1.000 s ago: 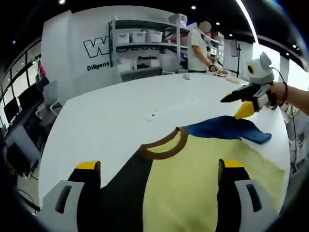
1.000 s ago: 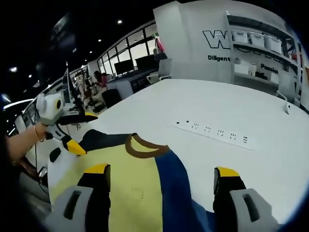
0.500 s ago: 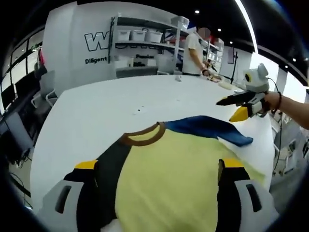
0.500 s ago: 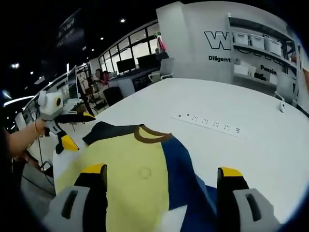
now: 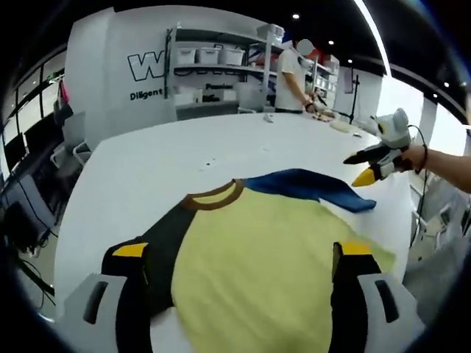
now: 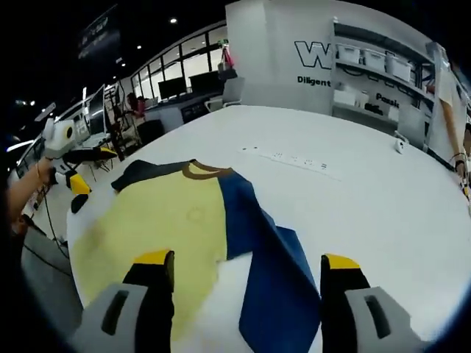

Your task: Fold the garment on the visible template until the final outline fits inside the template.

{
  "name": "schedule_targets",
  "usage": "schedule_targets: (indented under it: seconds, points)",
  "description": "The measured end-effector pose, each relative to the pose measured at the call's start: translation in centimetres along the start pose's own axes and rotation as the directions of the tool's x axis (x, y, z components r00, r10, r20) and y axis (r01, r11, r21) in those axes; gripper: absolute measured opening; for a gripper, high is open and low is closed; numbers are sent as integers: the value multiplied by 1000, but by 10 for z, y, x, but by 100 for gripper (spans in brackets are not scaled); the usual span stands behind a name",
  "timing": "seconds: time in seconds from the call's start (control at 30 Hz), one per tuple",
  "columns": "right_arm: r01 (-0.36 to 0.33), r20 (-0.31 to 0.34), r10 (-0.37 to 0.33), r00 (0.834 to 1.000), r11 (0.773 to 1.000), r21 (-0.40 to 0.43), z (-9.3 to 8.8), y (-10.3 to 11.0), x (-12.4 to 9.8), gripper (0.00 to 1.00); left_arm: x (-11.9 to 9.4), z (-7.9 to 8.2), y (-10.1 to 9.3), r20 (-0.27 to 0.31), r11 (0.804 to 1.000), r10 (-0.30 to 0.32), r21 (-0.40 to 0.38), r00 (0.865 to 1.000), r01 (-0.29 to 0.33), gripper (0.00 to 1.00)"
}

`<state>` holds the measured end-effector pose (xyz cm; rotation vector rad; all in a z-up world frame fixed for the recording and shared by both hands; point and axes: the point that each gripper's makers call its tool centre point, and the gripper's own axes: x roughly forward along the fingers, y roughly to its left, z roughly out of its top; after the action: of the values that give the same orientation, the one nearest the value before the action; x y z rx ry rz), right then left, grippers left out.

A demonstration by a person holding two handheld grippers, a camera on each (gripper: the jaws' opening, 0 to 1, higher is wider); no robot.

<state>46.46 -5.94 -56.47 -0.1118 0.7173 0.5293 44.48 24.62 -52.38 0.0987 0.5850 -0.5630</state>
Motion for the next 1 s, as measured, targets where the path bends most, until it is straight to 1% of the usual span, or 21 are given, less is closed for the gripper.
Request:
schedule_targets:
  seconds: [0.07,0.17,0.2,0.27,0.33,0.4,0.5,0.57,0.63,0.7,0.73,0.8,0.87,0.93,1.0]
  points:
    - [16,-25,-15,1000,999,30,-16,-5,-4,79,-5,1,-3,11,1000,0,-11,1000,0,99]
    - [40,-31,-38,999,998,45,-35,-11,-9,75,-11,1,-6,27,1000,4,-18,1000,-4,99]
    - [55,-32,-54,998,997,54,-43,-14,-12,72,-12,1,-7,33,1000,5,-21,999,-5,99]
    - [62,-22,-61,998,996,63,-50,-15,-16,70,-15,-1,-9,25,1000,7,-25,1000,-6,99]
    - [77,-24,-75,997,992,97,-62,-19,-21,68,-19,-3,-10,23,1000,13,-15,1000,-13,99]
    - [88,-16,-86,996,989,119,-68,-22,-25,66,-22,-4,-12,17,1000,11,-10,1000,-11,99]
    - [104,-26,-101,994,984,146,-82,-27,-31,64,-27,-4,-13,23,1000,27,2,999,-28,98]
    - [108,-32,-104,994,981,160,-87,-28,-33,63,-30,-3,-15,41,999,33,8,999,-34,96]
    - [111,-33,-107,994,979,172,-92,-28,-35,61,-31,-3,-17,47,1000,27,-14,999,-27,97]
    - [110,-33,-106,994,976,189,-98,-27,-36,59,-32,-7,-21,37,1000,26,-15,999,-25,97]
    - [116,-44,-110,993,974,197,-103,-27,-37,57,-34,-11,-21,24,999,35,4,999,-35,97]
    - [120,-61,-109,992,973,196,-110,-26,-37,53,-36,-15,-23,12,999,48,18,999,-48,97]
    - [117,-68,-105,992,971,209,-115,-25,-39,50,-37,-20,-26,3,999,35,8,999,-35,97]
    - [117,-70,-104,992,969,217,-117,-25,-40,50,-37,-22,-28,1,1000,13,-7,1000,-13,96]
    - [114,-64,-102,993,964,240,-119,-24,-44,50,-38,-24,-28,-6,1000,12,-14,1000,-12,96]
